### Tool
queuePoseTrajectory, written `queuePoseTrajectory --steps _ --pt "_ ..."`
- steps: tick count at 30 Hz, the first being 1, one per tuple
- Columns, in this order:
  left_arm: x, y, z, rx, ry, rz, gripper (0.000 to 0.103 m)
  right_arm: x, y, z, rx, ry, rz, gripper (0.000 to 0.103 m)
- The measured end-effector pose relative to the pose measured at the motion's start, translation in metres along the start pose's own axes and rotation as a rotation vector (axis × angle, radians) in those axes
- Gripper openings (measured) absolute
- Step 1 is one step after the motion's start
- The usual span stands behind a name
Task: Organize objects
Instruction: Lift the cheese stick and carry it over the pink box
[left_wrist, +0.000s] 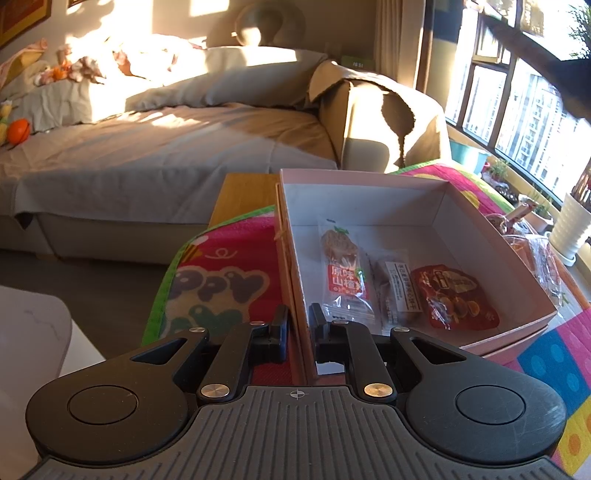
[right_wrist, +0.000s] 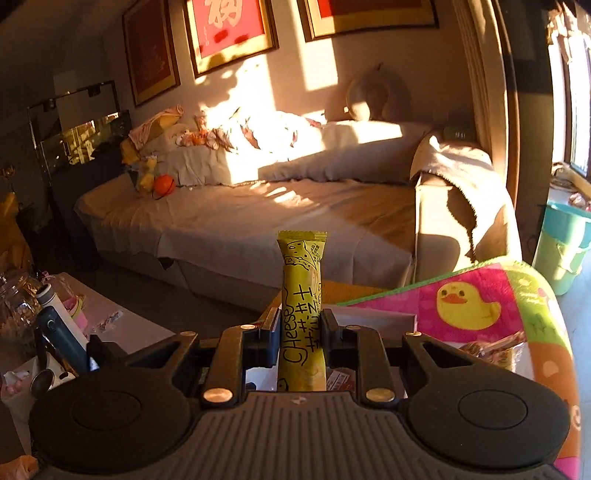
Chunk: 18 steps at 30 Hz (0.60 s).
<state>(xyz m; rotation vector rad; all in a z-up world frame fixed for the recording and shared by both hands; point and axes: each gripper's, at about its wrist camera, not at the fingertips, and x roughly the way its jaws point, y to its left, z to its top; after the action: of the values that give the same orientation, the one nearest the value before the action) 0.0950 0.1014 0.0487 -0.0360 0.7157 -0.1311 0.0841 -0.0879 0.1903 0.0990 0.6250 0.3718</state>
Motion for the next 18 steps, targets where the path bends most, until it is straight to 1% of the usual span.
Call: queuePoseTrajectory --steps 2,4,7,8,9,11,13,16,18 --pt "0.000 0.000 0.000 -0.001 0.000 -0.001 0.014 0.027 -0.005 -0.003 0.044 0.049 0.006 0.021" --pt "0.000 0.000 0.000 -0.001 -0.001 -0.001 0.014 0.047 -0.007 -0.010 0.074 0.072 0.001 0.021" --pt "0.000 0.000 0.000 0.000 0.000 -0.001 0.014 0.064 -0.006 -0.017 0.098 0.084 0.017 0.022" --pt "0.000 0.000 0.000 0.000 0.000 -0.001 0.014 0.067 -0.006 -0.018 0.100 0.088 0.029 0.023" --pt "0.000 0.000 0.000 0.000 0.000 -0.001 0.014 0.069 -0.006 -0.020 0.104 0.093 0.048 0.026" --pt "0.000 0.000 0.000 0.000 0.000 -0.002 0.014 0.068 -0.006 -0.024 0.107 0.097 0.078 0.042" --pt "0.000 0.000 0.000 -0.001 0.001 -0.002 0.014 0.060 -0.007 -0.027 0.081 0.074 0.063 0.048" --pt "0.000 -0.001 0.000 -0.001 0.000 -0.002 0.014 0.045 -0.020 -0.031 0.079 0.048 0.012 0.051" --pt "0.001 -0.001 0.000 -0.002 0.000 -0.002 0.014 0.034 -0.034 -0.037 0.086 0.032 -0.046 0.052"
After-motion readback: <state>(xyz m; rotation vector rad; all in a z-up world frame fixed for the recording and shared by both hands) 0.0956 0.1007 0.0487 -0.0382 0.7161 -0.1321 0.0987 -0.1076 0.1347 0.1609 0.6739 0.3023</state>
